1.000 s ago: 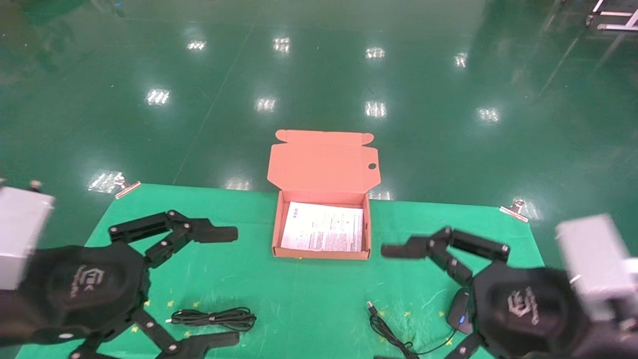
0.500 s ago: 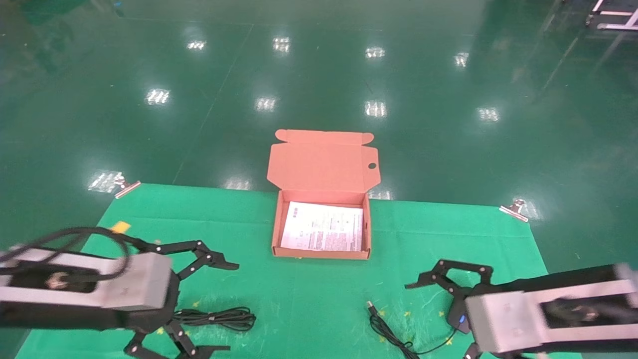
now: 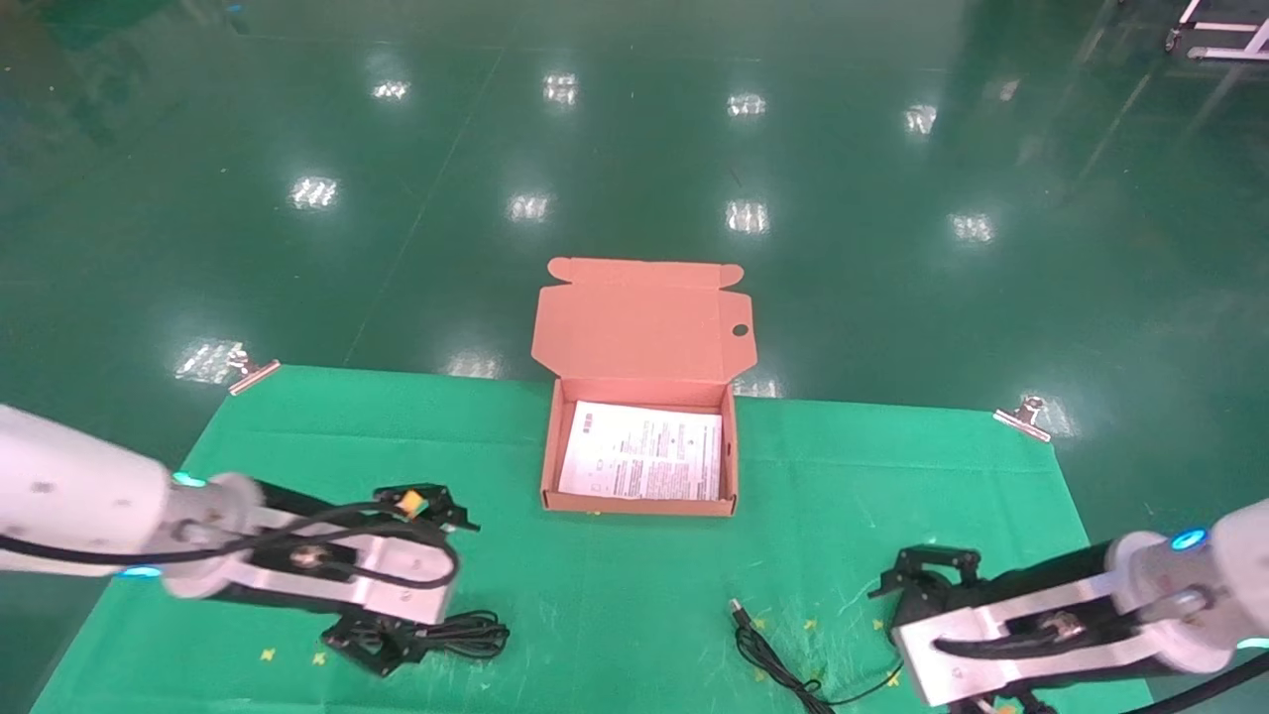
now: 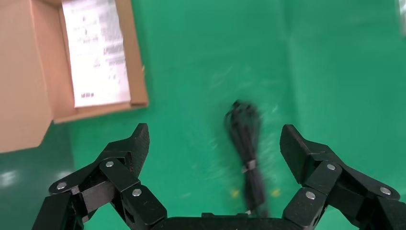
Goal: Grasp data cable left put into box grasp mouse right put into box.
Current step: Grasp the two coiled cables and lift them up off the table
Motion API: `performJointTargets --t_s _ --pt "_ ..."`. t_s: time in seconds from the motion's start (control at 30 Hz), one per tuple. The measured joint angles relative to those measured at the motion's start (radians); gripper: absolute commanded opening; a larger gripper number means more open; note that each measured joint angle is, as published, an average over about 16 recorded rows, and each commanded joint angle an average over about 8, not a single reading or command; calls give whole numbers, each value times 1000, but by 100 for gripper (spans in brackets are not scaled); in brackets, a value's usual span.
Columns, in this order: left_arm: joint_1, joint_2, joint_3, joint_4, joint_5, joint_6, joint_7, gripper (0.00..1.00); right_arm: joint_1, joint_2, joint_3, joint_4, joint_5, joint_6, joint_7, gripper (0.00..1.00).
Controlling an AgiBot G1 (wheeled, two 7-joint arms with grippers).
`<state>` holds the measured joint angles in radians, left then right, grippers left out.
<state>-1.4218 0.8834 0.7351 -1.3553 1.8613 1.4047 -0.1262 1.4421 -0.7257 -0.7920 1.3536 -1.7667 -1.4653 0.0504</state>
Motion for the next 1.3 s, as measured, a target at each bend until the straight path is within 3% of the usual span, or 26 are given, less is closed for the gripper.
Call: performJointTargets --t_s 0.3,0.6,0.9,1.23,1.27,1.3 --pt "41 79 70 42 202 -44 -113 100 -87 -39 -34 -19 -130 127 113 100" --pt "45 146 71 245 227 -62 -202 100 -163 -89 -28 -108 -167 248 218 100" --pt "16 214 49 516 192 -132 -157 100 -180 -176 -8 -298 -138 318 290 100" --pt "-13 258 37 706 174 -194 -71 100 -172 -268 10 -493 -89 354 295 100" --pt "-16 261 36 720 172 -198 -63 100 -172 -275 12 -508 -84 356 292 96" --pt "-19 263 34 732 170 -201 -56 100 -171 -281 13 -521 -79 358 288 85"
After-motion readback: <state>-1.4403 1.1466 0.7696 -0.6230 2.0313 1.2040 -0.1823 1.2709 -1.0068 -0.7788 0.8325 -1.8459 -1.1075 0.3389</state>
